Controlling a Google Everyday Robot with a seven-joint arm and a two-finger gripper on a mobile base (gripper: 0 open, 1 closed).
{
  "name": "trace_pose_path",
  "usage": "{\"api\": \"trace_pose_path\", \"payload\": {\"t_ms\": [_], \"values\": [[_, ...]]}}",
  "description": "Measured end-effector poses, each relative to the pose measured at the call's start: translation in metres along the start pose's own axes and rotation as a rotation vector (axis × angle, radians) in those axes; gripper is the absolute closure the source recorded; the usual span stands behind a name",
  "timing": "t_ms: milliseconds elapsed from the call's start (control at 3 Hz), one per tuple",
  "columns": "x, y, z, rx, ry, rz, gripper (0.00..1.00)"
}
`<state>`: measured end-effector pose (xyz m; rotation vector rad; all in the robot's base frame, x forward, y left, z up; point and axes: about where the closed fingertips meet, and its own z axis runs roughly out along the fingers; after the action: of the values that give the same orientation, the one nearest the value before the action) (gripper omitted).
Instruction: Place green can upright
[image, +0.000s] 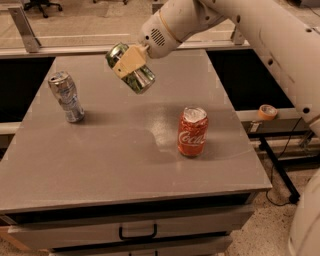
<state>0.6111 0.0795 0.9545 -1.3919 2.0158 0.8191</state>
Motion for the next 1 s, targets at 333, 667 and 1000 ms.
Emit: {"api": "trace_pose_path", "payload": {"t_ms": [333, 667, 1000], "values": [[0.001, -0.002, 0.004, -0.007, -0.004, -0.041, 1.00], [0.001, -0.002, 0.004, -0.007, -0.003, -0.038, 1.00], [0.007, -0.015, 0.003, -0.022, -0.087, -0.058, 1.00]]}}
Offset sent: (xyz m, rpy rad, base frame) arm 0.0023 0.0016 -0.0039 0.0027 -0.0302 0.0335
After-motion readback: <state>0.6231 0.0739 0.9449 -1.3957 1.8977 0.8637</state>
